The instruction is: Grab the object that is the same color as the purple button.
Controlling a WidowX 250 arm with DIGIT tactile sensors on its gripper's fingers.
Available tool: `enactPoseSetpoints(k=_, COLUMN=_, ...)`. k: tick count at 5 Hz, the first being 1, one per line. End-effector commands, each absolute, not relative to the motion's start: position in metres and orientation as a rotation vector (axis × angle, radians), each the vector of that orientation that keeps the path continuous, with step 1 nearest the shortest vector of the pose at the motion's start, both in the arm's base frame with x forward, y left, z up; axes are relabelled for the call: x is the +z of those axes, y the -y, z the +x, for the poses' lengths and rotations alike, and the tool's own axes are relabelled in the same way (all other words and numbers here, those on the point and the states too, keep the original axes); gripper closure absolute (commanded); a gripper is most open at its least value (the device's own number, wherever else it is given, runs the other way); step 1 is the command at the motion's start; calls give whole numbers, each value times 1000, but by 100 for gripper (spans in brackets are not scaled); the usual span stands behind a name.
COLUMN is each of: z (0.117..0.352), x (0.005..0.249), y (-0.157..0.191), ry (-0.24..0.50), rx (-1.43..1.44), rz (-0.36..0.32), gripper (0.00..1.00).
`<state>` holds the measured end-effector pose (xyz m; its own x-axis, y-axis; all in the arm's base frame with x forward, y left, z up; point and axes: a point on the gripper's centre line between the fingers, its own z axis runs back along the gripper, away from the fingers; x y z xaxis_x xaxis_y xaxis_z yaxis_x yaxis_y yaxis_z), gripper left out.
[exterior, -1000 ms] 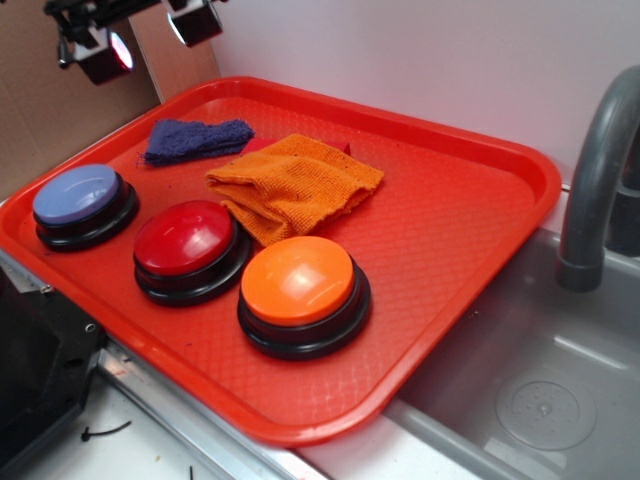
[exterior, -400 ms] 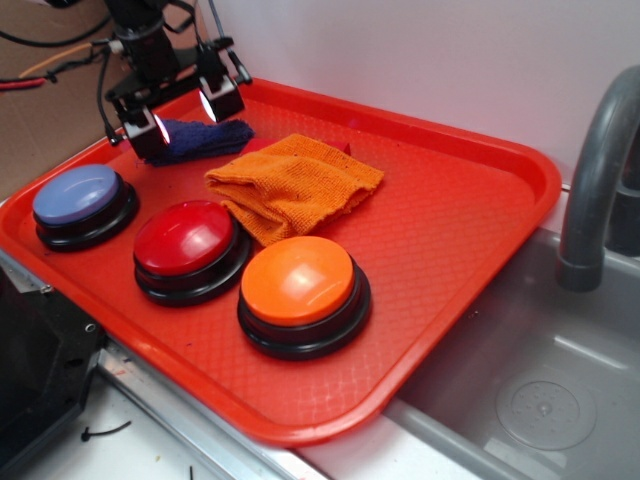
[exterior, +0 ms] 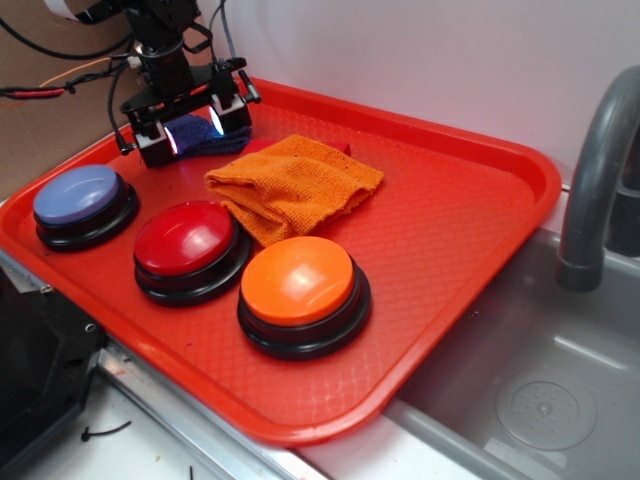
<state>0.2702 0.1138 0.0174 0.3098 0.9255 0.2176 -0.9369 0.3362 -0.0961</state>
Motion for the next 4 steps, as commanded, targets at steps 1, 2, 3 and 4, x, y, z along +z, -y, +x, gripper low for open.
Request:
enactPoseSetpoints(k=1, z=264, x=23, y=-122, ry=297, rx=1213, rz=22, gripper=100)
enactPoseSetpoints(k=2, z=271, x=36, y=-119, ry=236, rx=1102, rz=-10, gripper=100)
enactPoseSetpoints(k=3, z=279, x=52, y=-115, ry=195, rx=1001, rz=-12, gripper=100)
enactPoseSetpoints(k=4, z=286, x=82, y=-103, ry=195, rx=886, rz=-49, gripper=100)
